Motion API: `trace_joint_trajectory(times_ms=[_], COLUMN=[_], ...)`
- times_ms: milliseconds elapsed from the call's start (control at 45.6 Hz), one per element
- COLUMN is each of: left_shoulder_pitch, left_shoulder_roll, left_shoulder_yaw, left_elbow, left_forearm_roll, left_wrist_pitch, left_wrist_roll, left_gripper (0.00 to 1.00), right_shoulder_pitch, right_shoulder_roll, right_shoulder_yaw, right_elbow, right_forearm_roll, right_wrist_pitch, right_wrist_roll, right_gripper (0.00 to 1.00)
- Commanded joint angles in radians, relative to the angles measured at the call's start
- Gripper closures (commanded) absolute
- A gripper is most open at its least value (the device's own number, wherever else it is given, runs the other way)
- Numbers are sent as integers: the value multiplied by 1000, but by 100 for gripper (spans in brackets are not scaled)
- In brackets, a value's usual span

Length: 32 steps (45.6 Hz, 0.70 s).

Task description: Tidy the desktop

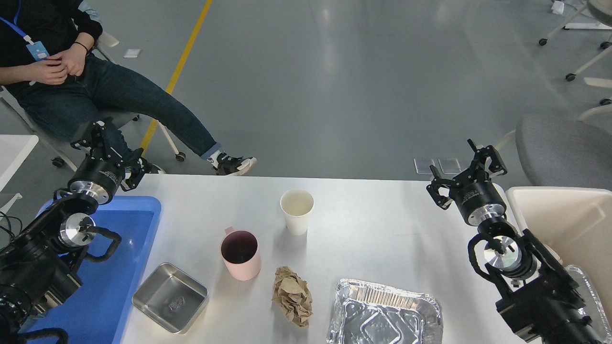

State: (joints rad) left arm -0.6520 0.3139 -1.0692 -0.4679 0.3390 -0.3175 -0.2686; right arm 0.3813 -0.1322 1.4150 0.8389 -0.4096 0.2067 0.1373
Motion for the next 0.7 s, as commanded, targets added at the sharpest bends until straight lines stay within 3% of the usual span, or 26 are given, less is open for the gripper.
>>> trace_joint_trajectory(times_ms=[0, 66, 460, 679], left_shoulder_pitch=[0, -1, -24, -32], left_shoulder_roll=[-2, -7, -7, 1], left_shoulder_yaw=[0, -1, -3, 5], left_elbow=[2, 0, 2, -8], left_forearm_roll=[-2, -3, -3, 14], left_wrist_pitch=[30, 72, 130, 118], left_wrist_roll=[0, -20, -6, -9], left_gripper=[3, 3, 3, 3], right_shoulder_pitch=[1, -1, -4, -6], right_shoulder_roll=[0, 0, 0, -3], right_shoulder_yaw=[-1, -1, -7, -7], right_elbow=[-1, -3, -1, -1], right_forearm_roll=[0, 0, -2, -2], right_wrist_pitch=[-3, -4, -13, -16], right_wrist_roll=[-1, -1, -4, -5], right_gripper=[0, 0, 0, 0])
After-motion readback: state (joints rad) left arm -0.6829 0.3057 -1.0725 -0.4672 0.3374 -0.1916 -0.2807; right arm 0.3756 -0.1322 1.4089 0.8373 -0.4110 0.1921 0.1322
